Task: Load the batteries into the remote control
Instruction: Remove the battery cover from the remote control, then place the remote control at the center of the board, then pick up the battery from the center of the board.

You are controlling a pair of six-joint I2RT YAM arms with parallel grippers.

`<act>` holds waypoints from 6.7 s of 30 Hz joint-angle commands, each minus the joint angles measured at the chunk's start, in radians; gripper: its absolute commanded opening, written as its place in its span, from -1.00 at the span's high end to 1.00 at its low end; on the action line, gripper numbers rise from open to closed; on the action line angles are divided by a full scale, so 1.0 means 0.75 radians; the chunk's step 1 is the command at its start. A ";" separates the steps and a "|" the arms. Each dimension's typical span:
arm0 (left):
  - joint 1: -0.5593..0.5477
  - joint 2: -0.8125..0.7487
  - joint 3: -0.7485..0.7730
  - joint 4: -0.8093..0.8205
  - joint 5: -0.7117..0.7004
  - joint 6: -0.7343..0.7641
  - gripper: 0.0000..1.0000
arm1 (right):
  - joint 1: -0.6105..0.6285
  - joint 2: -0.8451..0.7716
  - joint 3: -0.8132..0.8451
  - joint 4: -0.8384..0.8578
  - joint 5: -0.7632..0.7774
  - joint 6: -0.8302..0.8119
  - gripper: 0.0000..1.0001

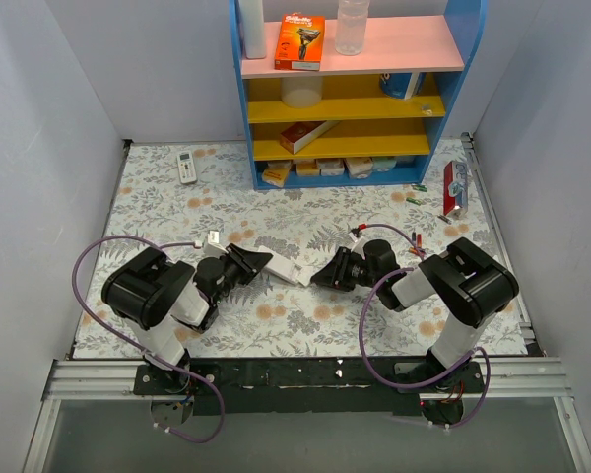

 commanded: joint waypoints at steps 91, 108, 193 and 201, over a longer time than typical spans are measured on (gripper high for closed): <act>0.090 -0.635 0.670 -2.294 -0.353 0.551 -0.96 | -0.510 -0.573 0.758 -1.898 0.696 -0.876 -0.55; 0.092 -0.588 0.639 -2.265 -0.216 0.625 -0.96 | -0.780 -0.094 1.020 -1.917 0.700 -0.944 -0.04; 0.106 -0.680 0.598 -2.296 -0.095 0.668 -0.96 | -0.663 0.055 0.946 -1.939 0.684 -1.128 0.36; 0.106 -0.678 0.592 -2.294 -0.091 0.664 -0.96 | -0.637 0.116 0.989 -1.941 0.716 -1.122 0.35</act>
